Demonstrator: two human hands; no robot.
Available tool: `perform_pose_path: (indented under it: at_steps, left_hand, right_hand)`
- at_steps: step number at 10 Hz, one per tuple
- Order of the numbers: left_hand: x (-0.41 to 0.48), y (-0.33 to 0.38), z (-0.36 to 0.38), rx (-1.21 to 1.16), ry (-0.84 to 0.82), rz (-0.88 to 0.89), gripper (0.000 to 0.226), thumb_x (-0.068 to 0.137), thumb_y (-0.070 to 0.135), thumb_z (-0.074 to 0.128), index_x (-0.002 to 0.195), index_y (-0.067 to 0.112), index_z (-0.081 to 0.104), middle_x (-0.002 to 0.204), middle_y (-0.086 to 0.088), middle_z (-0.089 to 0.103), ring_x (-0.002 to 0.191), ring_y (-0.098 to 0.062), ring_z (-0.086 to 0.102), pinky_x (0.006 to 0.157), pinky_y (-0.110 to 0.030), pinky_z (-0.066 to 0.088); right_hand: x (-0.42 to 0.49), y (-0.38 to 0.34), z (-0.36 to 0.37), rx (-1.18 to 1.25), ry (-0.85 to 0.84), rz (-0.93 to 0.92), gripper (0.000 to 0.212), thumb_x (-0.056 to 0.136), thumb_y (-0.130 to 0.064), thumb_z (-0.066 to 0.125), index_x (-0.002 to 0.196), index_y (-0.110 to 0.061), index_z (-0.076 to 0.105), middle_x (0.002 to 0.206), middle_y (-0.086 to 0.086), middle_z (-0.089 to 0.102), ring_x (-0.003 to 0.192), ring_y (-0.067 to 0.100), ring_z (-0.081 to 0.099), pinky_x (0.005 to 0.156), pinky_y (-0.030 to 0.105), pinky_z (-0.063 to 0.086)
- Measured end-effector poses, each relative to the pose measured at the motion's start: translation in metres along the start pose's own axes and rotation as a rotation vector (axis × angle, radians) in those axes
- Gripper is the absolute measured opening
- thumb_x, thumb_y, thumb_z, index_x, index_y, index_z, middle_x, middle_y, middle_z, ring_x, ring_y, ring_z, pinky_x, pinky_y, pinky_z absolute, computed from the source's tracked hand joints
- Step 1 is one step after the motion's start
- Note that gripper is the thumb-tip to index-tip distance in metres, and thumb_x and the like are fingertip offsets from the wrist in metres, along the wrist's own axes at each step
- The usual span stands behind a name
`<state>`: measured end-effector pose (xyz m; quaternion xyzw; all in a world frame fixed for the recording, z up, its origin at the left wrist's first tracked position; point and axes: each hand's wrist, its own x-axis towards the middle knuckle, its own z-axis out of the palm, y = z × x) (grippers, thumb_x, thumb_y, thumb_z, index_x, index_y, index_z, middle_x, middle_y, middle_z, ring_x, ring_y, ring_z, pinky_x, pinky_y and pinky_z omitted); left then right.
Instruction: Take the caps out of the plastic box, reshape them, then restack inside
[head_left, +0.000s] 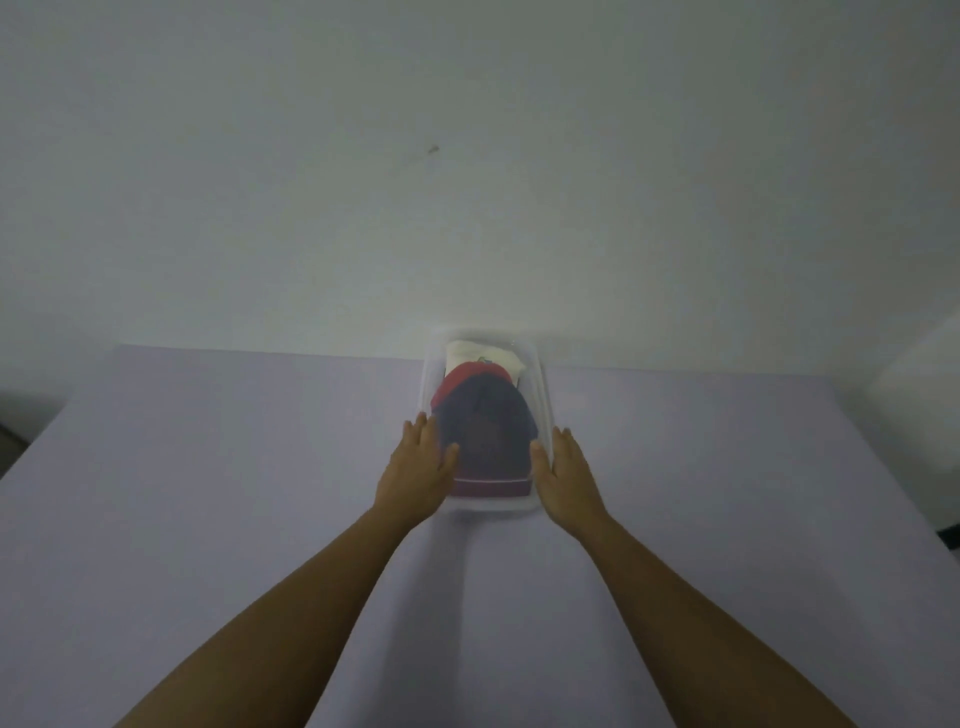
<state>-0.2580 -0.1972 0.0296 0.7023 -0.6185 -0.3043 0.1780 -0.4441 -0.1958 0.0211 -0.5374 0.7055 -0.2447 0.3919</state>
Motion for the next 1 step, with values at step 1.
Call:
perform_pose_path:
  at_steps: [1]
  left_hand:
    - [-0.0041,0.0071,-0.0091,0.093,-0.035,0.085,0.06,0.101,0.04,0.024,0.151,0.009,0.01,0.161,-0.009,0.007,0.148,-0.027,0.004,0.118,-0.043,0.013]
  right_hand:
    - [-0.012,-0.0105,-0.0014,0.065,0.067,-0.052,0.061,0.1,-0.042,0.024,0.149,-0.008,0.011,0.159,0.008,0.01,0.147,0.021,0.009,0.118,0.037,0.007]
